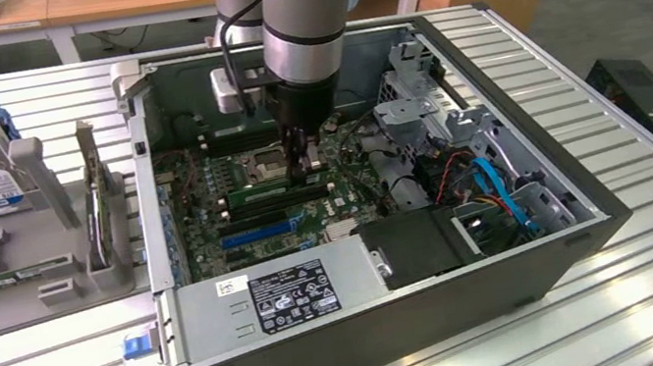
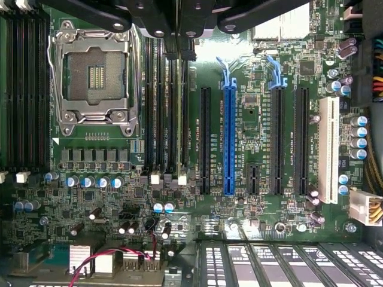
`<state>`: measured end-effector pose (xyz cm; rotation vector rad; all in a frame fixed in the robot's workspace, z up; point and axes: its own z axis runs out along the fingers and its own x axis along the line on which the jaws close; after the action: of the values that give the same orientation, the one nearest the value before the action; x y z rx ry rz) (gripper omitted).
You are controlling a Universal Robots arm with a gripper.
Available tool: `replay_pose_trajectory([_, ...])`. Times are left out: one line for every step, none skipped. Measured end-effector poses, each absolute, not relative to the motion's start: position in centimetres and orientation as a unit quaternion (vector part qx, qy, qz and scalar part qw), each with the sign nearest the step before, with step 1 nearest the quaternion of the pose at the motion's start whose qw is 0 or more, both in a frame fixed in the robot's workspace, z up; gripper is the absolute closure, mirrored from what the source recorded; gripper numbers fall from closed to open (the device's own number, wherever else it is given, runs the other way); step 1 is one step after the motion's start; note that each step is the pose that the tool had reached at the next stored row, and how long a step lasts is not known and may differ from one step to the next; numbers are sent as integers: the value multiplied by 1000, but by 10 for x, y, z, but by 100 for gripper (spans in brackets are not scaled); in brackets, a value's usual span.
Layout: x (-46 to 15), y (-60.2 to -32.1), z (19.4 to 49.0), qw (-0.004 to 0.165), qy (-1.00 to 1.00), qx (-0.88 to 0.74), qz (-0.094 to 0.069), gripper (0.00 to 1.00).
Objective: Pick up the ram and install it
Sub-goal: 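Insert the ram into the slot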
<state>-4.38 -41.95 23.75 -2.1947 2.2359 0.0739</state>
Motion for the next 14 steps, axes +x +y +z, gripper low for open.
replay_pose_trajectory([-44, -420, 238, 4, 713, -700, 24, 88])
replay_pose_trajectory([-44, -419, 237, 4, 713, -700, 24, 88])
replay_pose_trajectory([-44, -419, 236, 4, 713, -700, 24, 88])
replay_pose_trajectory([-44, -419, 236, 4, 713, -700, 24, 88])
replay_pose_trajectory([-44, -419, 235, 4, 713, -700, 24, 88])
replay_pose_trajectory([-44, -419, 235, 4, 713, -700, 24, 88])
replay_pose_trajectory([-44, -420, 234, 4, 713, -700, 24, 88])
replay_pose_trajectory([-44, -420, 234, 4, 713, -700, 24, 88])
replay_pose_trajectory([-44, -420, 234, 4, 713, -700, 24, 88])
replay_pose_trajectory([-44, -420, 234, 4, 713, -700, 24, 88])
replay_pose_trajectory([-44, -420, 234, 4, 713, -700, 24, 88])
replay_pose_trajectory([-44, -420, 234, 4, 713, -700, 24, 88])
replay_pose_trajectory([-44, -420, 234, 4, 713, -701, 24, 88])
replay_pose_trajectory([-44, -420, 234, 4, 713, -701, 24, 88])
